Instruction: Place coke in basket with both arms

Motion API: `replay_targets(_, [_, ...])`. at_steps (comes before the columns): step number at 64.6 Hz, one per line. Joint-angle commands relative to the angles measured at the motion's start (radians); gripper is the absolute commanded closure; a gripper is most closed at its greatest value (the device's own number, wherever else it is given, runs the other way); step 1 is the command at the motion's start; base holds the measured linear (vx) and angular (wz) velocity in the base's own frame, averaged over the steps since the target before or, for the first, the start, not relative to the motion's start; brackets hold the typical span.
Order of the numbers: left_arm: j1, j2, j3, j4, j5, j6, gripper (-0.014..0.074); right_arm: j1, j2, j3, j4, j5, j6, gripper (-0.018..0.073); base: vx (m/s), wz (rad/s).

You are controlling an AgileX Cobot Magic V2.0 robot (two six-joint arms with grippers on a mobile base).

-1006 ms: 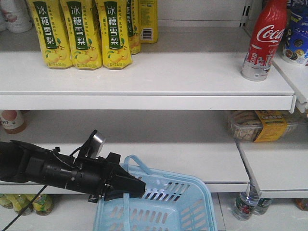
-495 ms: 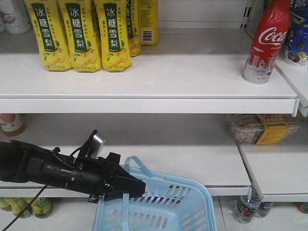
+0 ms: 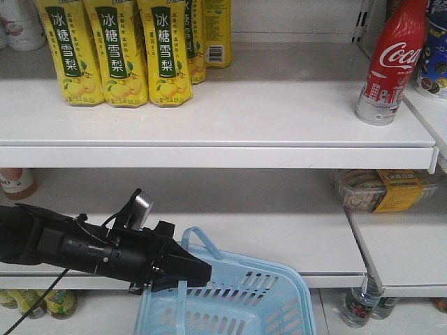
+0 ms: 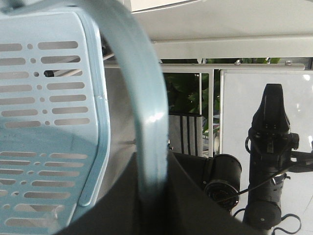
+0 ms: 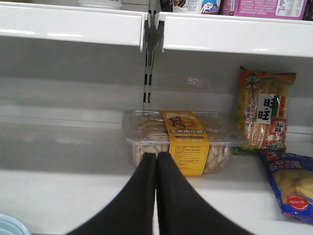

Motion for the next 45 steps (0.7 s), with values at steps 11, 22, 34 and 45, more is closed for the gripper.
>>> replay_targets(11, [-0.007,-0.052,-0.018,-0.077,0.081,0.014,0.0603,-0.005,-0.012,0.008,-0.004,-0.078,-0.006,0.0569,0.01,0.0])
replay_targets(22, [-0.007,-0.052,-0.018,-0.077,0.081,0.014,0.0603,-0.005,-0.012,0.008,-0.004,-0.078,-0.006,0.0569,0.0,0.0])
replay_targets(34, [-0.007,-0.052,-0.018,-0.077,0.081,0.014,0.0603,-0.005,-0.012,0.008,-0.004,-0.078,-0.006,0.0569,0.0,0.0])
replay_targets(45, [-0.007,-0.052,-0.018,-0.077,0.081,0.014,0.0603,-0.005,-0.012,0.008,-0.004,-0.078,-0.006,0.0569,0.0,0.0])
